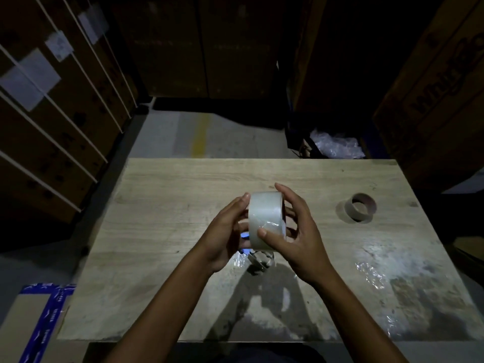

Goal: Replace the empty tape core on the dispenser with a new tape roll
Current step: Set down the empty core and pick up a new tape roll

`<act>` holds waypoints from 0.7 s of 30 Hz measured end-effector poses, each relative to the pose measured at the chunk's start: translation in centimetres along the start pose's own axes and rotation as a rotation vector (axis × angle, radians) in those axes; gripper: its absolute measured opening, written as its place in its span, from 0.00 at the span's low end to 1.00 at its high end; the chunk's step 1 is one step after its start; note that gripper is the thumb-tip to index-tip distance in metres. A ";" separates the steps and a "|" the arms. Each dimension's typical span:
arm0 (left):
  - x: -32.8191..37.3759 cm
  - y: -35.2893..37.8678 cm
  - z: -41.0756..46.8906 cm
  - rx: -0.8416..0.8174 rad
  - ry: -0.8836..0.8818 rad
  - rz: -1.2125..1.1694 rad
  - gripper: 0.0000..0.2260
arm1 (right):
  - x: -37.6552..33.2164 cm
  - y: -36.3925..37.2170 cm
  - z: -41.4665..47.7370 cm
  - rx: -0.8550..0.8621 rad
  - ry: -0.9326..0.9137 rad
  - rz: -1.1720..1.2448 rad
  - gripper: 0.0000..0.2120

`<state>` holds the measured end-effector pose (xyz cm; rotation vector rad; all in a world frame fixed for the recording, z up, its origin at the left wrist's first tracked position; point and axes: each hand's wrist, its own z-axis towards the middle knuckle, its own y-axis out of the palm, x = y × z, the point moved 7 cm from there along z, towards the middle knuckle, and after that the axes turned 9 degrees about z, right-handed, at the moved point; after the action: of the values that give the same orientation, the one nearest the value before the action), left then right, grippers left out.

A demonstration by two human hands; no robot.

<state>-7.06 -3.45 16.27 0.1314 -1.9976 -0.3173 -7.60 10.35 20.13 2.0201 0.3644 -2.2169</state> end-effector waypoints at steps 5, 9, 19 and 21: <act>-0.8 0.3 0.1 -0.190 -0.105 -0.319 0.26 | -1.8 1.2 -0.1 -0.057 -0.156 -0.302 0.41; -1.2 0.6 0.3 -0.289 -0.098 -0.467 0.23 | -2.9 2.9 -0.6 -0.005 -0.233 -0.618 0.42; -2.5 -1.4 1.5 -0.177 -0.009 -0.468 0.25 | -0.9 4.4 -0.6 -0.016 -0.136 -0.464 0.42; -2.1 -2.5 1.8 -0.042 0.080 -0.327 0.26 | 0.4 3.9 -0.3 0.012 -0.022 -0.247 0.42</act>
<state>-7.84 -5.05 13.00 0.4394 -1.8861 -0.5537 -6.39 6.68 19.32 2.0528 0.6310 -2.3823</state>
